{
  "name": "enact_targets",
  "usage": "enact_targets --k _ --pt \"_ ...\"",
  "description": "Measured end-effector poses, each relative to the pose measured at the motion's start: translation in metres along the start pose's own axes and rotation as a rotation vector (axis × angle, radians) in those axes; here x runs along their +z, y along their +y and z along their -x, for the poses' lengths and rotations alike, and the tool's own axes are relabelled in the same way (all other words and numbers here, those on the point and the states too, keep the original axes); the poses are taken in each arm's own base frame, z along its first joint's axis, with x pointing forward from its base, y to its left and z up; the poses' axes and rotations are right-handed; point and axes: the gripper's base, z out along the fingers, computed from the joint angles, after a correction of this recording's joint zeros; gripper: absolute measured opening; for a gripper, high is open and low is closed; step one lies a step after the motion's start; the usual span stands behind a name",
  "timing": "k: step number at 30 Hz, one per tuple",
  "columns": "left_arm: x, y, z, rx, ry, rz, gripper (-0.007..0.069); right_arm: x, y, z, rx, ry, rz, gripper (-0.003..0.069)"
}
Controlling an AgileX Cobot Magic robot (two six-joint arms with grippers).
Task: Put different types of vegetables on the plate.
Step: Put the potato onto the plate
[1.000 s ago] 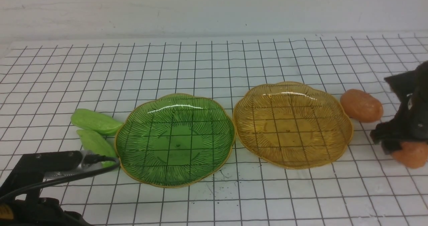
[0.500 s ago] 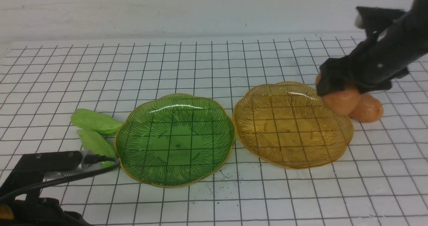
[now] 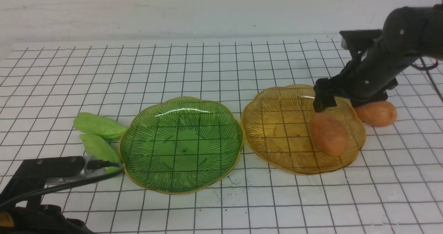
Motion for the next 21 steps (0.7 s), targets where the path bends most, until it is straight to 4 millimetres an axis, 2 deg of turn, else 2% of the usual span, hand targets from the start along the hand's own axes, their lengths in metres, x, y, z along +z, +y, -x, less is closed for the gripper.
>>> enact_targets --k 4,9,17,21 --pt "0.0 0.0 0.0 0.0 0.0 0.0 -0.0004 -0.01 -0.012 0.012 -0.101 -0.042 -0.133 0.0691" --pt "0.0 0.0 0.0 -0.001 0.0 -0.001 -0.0004 -0.012 -0.026 0.015 -0.182 -0.045 -0.299 0.0677" --pt "0.0 0.0 0.0 -0.003 0.0 -0.003 -0.0004 0.017 -0.058 0.005 -0.071 0.042 -0.391 0.0613" --pt "0.0 0.0 0.0 -0.003 0.0 -0.004 -0.0004 0.021 -0.069 0.001 -0.049 0.074 -0.4 0.0549"
